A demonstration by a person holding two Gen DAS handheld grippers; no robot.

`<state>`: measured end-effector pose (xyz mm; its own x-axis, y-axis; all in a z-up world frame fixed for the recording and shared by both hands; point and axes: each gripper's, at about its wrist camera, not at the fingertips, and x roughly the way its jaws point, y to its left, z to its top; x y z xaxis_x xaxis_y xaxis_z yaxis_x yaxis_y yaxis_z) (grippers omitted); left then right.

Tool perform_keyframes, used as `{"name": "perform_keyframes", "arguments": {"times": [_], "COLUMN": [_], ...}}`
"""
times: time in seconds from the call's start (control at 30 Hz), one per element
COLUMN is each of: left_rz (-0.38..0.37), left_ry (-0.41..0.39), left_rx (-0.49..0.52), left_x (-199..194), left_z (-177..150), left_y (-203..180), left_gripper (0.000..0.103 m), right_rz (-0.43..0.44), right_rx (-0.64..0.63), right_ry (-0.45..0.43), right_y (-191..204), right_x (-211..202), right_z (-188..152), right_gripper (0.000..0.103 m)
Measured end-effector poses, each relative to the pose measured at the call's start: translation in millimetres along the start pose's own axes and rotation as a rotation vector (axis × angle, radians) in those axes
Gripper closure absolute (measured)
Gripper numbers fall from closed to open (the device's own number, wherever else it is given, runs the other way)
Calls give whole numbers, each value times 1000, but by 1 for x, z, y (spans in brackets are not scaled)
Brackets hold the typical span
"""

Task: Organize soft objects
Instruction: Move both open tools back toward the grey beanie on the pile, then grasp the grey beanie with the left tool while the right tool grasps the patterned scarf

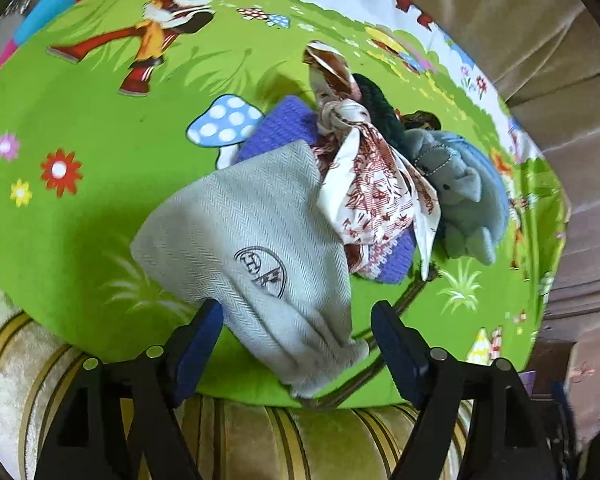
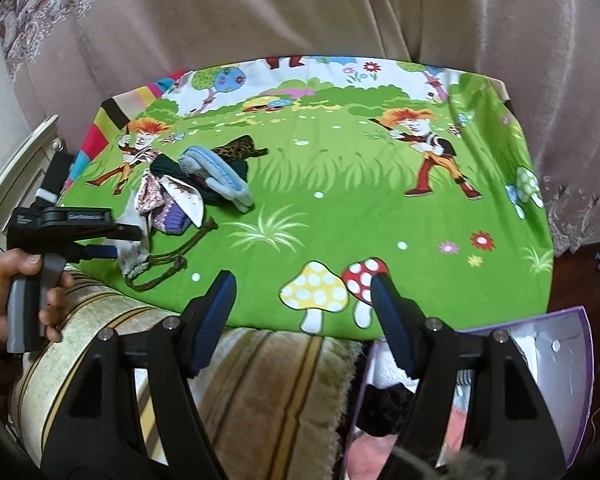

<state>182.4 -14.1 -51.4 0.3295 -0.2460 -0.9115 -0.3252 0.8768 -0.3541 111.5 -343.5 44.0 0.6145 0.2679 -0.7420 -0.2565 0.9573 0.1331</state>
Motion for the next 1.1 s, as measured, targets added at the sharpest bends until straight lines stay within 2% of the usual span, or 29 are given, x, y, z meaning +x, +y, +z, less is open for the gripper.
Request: {"name": "perform_keyframes", "arguments": {"times": [0.1, 0.17, 0.23, 0.37, 0.47, 0.67, 0.83, 1.1], "left_rz": [52, 118, 150, 124, 86, 11, -40, -75], "left_ry": [-12, -30, -35, -35, -33, -57, -123, -188], "left_rx": [34, 90, 116, 112, 108, 75, 44, 0], "left_x": [3, 6, 6, 3, -2, -19, -44, -61], "left_z": [1, -1, -2, -3, -7, -14, -20, -21], "left_y": [-11, -19, -22, -15, -5, 13, 40, 69], "left_gripper": [26, 37, 49, 75, 84, 86, 86, 86], "right_rz": [17, 27, 39, 63, 84, 147, 234, 286], "right_rx": [-11, -21, -37, -70, -98, -148, -177, -219], "right_ry": [1, 1, 0, -7, -7, 13, 30, 75], "right_y": [6, 11, 18, 35, 50, 85, 115, 163], "right_x": [4, 6, 8, 11, 17, 37, 58, 98], "right_z": [4, 6, 10, 18, 25, 40, 53, 72], "right_gripper": [29, 29, 29, 29, 28, 28, 28, 28]}}
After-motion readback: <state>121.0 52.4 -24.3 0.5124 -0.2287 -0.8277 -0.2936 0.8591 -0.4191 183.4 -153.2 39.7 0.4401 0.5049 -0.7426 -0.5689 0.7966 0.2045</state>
